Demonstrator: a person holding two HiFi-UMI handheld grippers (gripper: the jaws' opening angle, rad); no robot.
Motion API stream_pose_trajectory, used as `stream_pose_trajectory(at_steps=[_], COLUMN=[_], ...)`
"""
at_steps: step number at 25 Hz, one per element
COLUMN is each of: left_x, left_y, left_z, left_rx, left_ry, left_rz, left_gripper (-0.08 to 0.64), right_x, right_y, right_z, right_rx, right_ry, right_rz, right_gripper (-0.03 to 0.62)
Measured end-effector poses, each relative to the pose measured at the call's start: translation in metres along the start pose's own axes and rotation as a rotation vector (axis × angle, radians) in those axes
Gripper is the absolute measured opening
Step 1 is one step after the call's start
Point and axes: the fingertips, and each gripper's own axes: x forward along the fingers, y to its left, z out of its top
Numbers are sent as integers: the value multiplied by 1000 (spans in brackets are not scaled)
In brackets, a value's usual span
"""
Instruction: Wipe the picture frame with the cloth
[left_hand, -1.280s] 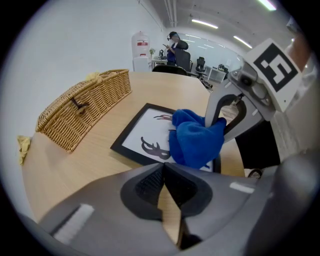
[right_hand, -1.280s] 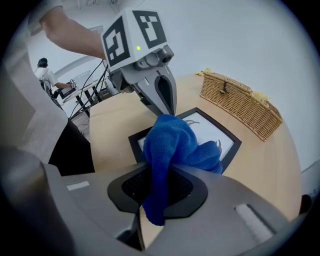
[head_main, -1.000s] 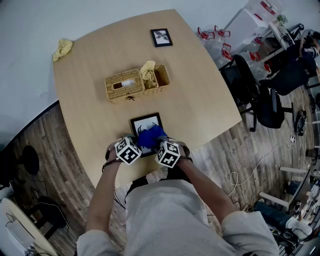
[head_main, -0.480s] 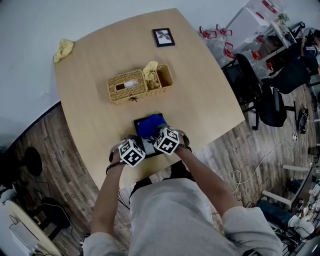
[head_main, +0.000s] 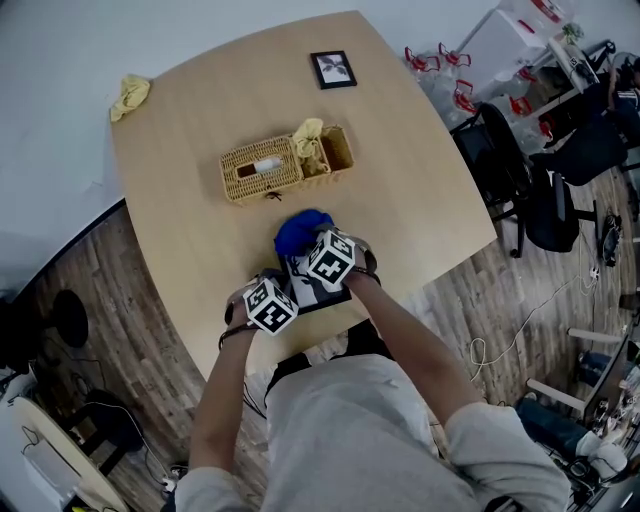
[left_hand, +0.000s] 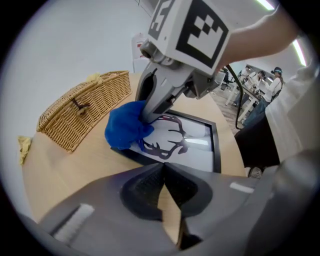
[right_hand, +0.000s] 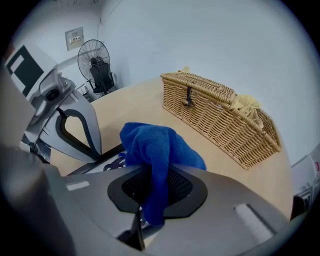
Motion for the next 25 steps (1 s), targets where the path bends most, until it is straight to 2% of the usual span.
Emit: stream_pose_trajectory(at_steps=[5, 10, 17, 21, 25], left_x=[-1, 0, 0, -1, 0], left_y=[1, 2, 1, 1, 1], left_z=[0, -1, 0, 0, 1], left_rx=[-5, -6, -10, -10, -13], left_ry=[-7, -8, -12, -11, -10], left_rz=[-2, 0, 7, 13, 9], left_gripper=[54, 54, 54, 54, 54], right_x=[1, 7, 16, 23, 23], right_y=[-6, -7, 11, 35, 48], right_z=[11, 16, 32, 45, 50], right_rx=[16, 30, -25, -56, -100], right_ry=[-39, -49, -18, -26, -25], right_rz=[-50, -51, 38, 100, 114], right_gripper=[54, 54, 54, 54, 54])
